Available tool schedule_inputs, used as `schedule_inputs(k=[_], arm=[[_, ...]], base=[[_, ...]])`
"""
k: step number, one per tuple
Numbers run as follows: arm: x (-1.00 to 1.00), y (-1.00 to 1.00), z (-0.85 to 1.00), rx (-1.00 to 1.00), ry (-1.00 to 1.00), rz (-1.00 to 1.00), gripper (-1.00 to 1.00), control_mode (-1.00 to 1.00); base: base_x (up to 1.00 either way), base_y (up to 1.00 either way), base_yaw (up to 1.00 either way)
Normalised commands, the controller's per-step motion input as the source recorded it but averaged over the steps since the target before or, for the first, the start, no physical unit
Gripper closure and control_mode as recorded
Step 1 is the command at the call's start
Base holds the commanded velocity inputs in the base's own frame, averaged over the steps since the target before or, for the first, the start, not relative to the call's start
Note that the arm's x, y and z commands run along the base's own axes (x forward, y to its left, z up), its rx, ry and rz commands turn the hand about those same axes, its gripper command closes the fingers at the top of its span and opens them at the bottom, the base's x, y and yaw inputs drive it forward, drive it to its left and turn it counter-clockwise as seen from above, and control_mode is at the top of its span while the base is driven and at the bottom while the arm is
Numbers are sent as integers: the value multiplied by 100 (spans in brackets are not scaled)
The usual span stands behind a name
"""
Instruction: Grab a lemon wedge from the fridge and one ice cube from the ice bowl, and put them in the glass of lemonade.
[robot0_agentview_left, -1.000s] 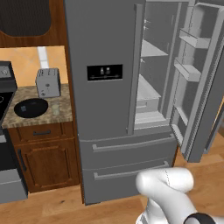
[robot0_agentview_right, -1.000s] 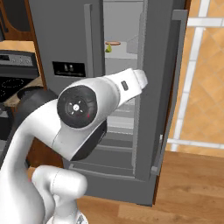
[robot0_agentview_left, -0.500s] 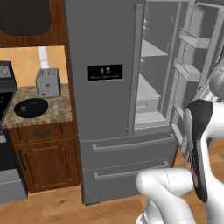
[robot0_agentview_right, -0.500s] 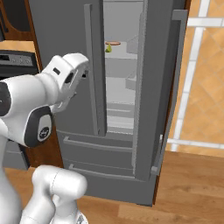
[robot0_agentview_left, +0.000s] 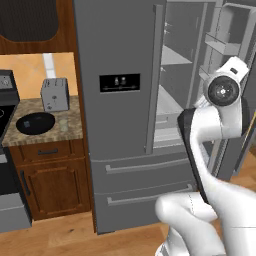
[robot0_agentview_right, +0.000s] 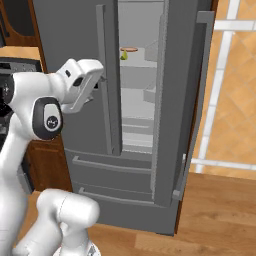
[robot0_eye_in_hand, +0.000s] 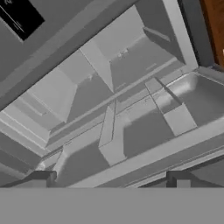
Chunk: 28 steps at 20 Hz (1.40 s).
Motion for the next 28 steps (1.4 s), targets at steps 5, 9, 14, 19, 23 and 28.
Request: schedule_inputs(k=[5, 9, 14, 19, 23, 28], arm=[[86, 0, 2, -2, 33, -27, -100, -100], [88, -16, -73, -14, 16, -2, -100, -100], [99, -48, -76, -4, 16, 0, -100, -100], [83, -53, -1, -5, 11, 0, -100, -100], [19, -92, -19, 0, 2, 0, -100, -100], [0, -100, -10, 0, 3, 0, -100, -100]], base=[[0, 0, 0], [0, 0, 0], [0, 0, 0], [0, 0, 0], [0, 0, 0], [0, 0, 0]])
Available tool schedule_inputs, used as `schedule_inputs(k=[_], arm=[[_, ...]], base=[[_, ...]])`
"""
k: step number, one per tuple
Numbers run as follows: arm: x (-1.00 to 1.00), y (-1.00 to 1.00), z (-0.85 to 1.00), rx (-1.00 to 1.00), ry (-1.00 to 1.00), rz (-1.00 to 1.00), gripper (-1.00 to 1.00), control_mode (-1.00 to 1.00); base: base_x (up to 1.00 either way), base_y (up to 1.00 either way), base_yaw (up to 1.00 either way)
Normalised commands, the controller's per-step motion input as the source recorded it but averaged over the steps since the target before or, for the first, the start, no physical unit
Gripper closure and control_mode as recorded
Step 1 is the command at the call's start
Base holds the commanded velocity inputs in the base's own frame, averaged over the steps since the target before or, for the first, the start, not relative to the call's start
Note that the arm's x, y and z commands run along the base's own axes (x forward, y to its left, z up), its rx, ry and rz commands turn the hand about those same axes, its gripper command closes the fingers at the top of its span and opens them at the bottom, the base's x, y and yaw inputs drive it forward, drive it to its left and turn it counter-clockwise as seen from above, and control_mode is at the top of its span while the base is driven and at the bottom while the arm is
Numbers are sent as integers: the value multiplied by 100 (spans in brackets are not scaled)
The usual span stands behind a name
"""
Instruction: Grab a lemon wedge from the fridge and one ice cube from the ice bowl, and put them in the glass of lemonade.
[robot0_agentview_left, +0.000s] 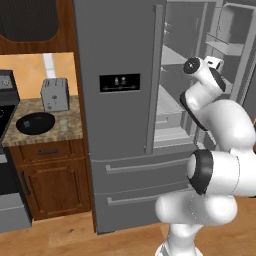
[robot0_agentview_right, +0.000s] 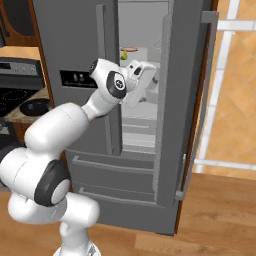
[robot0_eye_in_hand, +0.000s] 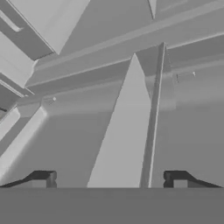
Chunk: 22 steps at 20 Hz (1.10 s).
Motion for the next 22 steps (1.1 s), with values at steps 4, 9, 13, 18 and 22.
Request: schedule_inputs(k=[4, 9, 13, 18, 22], arm=[[0, -100, -4, 0, 6, 0, -100, -100], [0, -96, -3, 0, 1, 0, -100, -100], [-27, -29, 0, 2, 0, 0, -100, -100], [-41, 57, 12, 0, -7, 0, -100, -100], [-19, 74, 20, 0, -7, 0, -100, -100]], base=[[0, 0, 0], [0, 0, 0], [0, 0, 0], [0, 0, 0], [0, 0, 0]])
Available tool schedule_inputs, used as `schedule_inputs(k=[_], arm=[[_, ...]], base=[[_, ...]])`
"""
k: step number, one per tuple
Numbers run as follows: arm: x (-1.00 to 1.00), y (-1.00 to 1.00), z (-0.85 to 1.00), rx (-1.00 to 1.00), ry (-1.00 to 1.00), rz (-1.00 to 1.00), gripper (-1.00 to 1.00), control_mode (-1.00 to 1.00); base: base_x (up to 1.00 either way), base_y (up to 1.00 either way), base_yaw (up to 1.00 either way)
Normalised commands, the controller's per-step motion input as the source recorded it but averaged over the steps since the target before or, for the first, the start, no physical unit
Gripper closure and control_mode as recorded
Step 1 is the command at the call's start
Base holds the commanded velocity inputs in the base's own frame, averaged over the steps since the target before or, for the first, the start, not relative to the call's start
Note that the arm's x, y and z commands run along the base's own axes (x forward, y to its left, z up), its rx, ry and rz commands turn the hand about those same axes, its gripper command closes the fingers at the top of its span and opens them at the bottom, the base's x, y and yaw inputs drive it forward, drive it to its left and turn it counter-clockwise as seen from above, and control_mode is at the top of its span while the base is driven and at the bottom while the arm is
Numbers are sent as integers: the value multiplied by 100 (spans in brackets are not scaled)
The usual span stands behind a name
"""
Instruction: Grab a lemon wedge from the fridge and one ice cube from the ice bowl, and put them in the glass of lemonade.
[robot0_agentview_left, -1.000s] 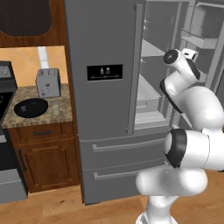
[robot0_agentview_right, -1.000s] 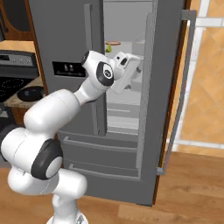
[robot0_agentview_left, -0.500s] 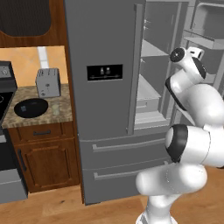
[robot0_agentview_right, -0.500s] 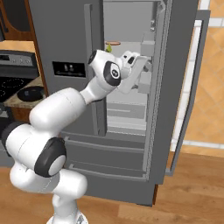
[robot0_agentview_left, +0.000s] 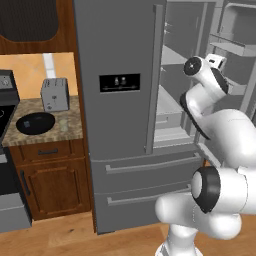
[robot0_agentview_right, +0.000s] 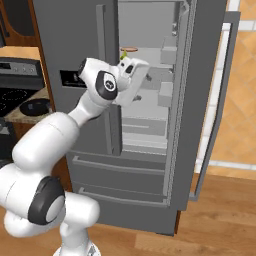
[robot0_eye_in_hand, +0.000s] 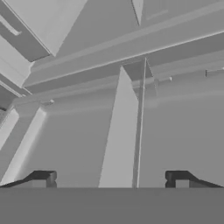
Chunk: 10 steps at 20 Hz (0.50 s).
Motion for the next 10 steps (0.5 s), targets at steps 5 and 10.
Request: schedule_inputs(k=[5, 10], arm=[[-12, 11, -9, 53, -9, -4, -100, -100], [-16, 24, -9, 72, -4, -28, -100, -100]], base=[[0, 0, 0], [0, 0, 0]])
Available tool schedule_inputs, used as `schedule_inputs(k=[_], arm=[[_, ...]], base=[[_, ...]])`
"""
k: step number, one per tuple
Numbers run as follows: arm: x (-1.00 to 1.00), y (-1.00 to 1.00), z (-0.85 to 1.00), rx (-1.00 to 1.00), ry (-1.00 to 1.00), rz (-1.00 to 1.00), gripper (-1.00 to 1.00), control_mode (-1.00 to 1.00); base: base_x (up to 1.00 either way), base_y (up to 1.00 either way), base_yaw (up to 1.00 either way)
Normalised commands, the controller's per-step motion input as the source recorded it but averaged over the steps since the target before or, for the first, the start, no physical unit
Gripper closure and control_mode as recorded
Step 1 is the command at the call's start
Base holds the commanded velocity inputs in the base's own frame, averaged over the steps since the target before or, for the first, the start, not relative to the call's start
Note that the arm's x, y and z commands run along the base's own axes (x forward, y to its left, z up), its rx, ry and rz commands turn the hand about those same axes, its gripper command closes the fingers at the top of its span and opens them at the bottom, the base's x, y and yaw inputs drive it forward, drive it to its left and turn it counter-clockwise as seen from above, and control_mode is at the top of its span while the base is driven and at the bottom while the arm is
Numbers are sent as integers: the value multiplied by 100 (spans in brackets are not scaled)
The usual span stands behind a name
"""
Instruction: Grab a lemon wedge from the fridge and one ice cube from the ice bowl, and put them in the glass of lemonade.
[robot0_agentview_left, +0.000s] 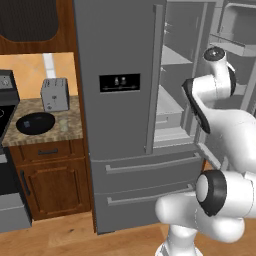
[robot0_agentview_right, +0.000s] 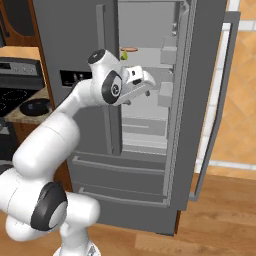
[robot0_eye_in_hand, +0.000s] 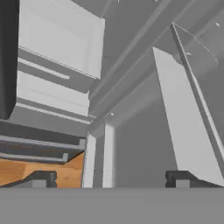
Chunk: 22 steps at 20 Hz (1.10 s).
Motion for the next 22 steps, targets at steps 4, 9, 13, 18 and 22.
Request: schedule_inputs(k=[4, 9, 13, 18, 22], arm=[[-29, 55, 19, 42, 0, -38, -100, -100], [-46, 31, 0, 25, -19, -2, -100, -100], [-27, 99, 14, 10, -18, 5, -100, -100], [10, 100, 0, 9, -12, 3, -100, -100], [68, 100, 2, 13, -24, 0, -100, -100]], base=[[0, 0, 0], [0, 0, 0], [0, 0, 0], [0, 0, 0], [0, 0, 0]])
